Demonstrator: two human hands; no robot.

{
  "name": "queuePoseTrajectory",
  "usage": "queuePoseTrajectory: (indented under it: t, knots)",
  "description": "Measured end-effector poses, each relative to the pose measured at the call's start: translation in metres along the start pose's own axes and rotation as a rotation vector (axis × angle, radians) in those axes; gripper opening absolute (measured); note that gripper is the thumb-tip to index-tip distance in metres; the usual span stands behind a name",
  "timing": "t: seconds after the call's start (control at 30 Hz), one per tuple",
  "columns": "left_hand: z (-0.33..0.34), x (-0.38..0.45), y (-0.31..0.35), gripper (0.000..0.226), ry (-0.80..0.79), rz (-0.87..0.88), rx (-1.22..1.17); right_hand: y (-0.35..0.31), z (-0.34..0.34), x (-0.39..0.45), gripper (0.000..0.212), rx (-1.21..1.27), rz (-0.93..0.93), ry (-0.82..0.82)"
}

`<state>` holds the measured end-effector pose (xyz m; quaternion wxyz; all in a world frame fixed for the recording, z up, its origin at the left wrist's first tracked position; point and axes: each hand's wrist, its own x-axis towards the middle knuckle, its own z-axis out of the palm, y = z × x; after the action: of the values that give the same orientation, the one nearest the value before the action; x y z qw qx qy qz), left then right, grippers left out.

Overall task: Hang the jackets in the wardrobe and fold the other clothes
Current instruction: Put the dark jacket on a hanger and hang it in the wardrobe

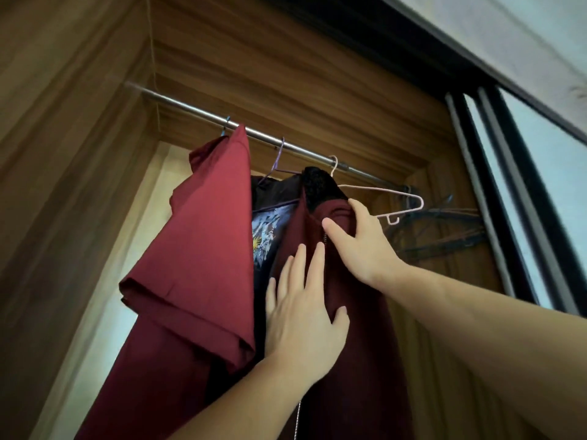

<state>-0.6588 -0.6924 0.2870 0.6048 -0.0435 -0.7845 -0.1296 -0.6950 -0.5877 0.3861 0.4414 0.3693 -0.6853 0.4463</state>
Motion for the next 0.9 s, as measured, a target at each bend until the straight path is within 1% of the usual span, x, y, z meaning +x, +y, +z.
queuePoseTrajectory:
  t: [0.17,0.3,0.4,0.5,0.6,0.7,0.83,0.9]
  knots:
    - [-0.030,-0.038,0.012,0.088,-0.094,-0.026,-0.051,-0.017,-0.019,-0.051,0.068,-0.054,0.063,-0.100]
    - [-0.070,-0.061,0.018,0.080,-0.208,-0.057,-0.085,-0.032,-0.050,-0.100,0.064,-0.132,0.123,-0.143]
    - [-0.096,-0.096,0.021,0.071,-0.370,-0.114,-0.074,-0.045,-0.079,-0.156,0.065,-0.299,0.168,-0.263]
    - [-0.114,-0.140,0.026,0.067,-0.478,-0.178,-0.125,-0.052,-0.107,-0.219,0.070,-0.419,0.186,-0.413]
    - [-0.131,-0.191,0.041,0.065,-0.650,-0.142,-0.071,-0.059,-0.136,-0.290,0.076,-0.517,0.298,-0.566]
    - [-0.142,-0.233,0.053,0.063,-0.763,-0.064,-0.036,-0.068,-0.159,-0.355,0.078,-0.621,0.387,-0.647]
    - [-0.144,-0.261,0.060,0.062,-0.804,0.042,-0.119,-0.089,-0.181,-0.420,0.077,-0.769,0.474,-0.685]
    - [-0.141,-0.274,0.066,0.058,-0.797,0.027,-0.273,-0.103,-0.190,-0.441,0.076,-0.830,0.538,-0.657]
